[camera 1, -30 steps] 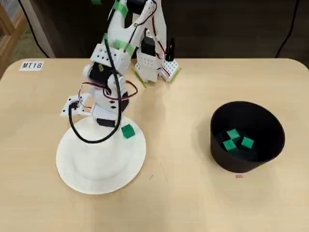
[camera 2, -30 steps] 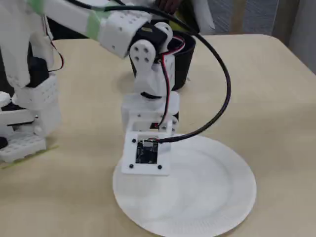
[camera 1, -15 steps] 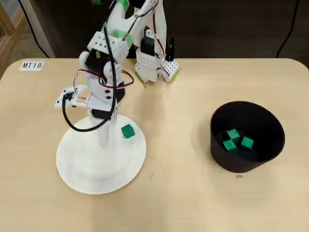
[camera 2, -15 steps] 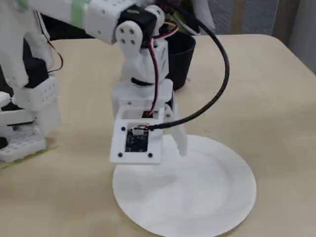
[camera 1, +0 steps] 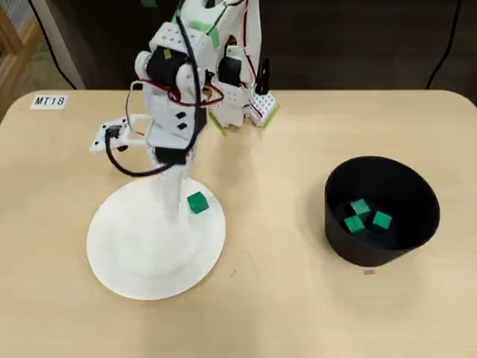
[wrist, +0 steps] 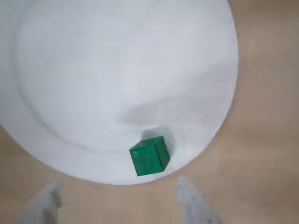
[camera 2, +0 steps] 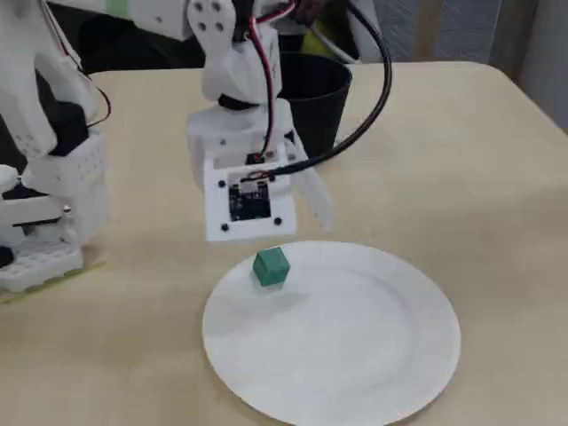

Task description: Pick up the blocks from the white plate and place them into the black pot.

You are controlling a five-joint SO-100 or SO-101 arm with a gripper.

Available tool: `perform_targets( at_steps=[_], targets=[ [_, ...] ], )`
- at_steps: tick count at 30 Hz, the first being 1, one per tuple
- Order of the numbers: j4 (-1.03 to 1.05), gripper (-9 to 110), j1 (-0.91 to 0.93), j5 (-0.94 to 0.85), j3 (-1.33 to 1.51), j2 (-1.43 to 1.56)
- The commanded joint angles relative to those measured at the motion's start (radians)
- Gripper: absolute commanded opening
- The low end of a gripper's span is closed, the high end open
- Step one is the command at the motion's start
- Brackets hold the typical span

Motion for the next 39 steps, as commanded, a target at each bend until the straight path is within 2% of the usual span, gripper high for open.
perform_targets(
  at_steps=[1, 6, 20, 39],
  targets=[
    [-0.003, 35, -0.015, -0.021, 0.003, 0.038],
    [-0.025, 33, -0.043, -0.037, -0.012, 0.003],
    [-0.023, 39, -0.021, -0.026, -0.014, -0.095],
    [-0.063, 39, 0.003, -0.060, -0.009, -0.161]
  ],
)
